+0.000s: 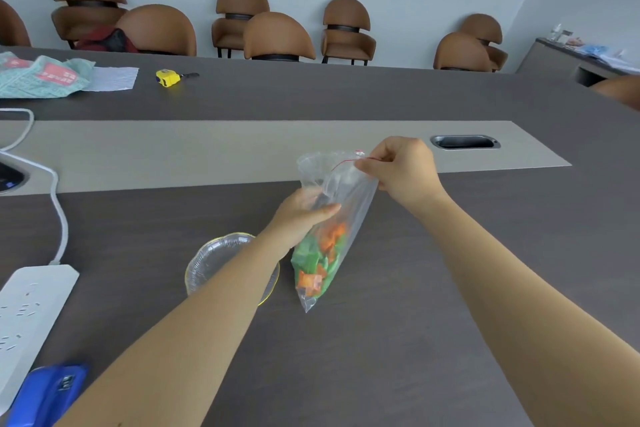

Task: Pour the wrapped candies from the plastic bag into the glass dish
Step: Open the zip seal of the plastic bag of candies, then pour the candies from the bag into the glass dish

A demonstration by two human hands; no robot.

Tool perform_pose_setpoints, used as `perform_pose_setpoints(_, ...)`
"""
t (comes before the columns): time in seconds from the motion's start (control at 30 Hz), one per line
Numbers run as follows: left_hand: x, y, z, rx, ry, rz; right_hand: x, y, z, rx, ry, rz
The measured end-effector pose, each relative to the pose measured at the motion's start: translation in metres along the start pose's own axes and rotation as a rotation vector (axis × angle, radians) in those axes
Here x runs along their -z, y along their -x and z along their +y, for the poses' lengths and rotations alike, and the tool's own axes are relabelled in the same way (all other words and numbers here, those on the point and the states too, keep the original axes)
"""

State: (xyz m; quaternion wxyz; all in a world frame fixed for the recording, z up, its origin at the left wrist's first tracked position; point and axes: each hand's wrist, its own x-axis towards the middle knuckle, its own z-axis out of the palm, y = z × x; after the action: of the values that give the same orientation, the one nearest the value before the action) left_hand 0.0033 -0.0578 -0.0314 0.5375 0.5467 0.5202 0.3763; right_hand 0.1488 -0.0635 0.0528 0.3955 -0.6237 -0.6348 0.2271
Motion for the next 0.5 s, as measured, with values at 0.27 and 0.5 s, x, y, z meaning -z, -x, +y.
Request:
perform_pose_setpoints(0.27,0.006,0.014,-0.002,0.178,0.21,-0.059,-0.001,0.03,0.006,-0.093,-0.316,-0.037)
perform_pose_setpoints(0.5,0.006,0.016,-0.011,0.246,0.244,-0.061,-0.02,0.064,0.062,-0.366,-0.228,-0.206)
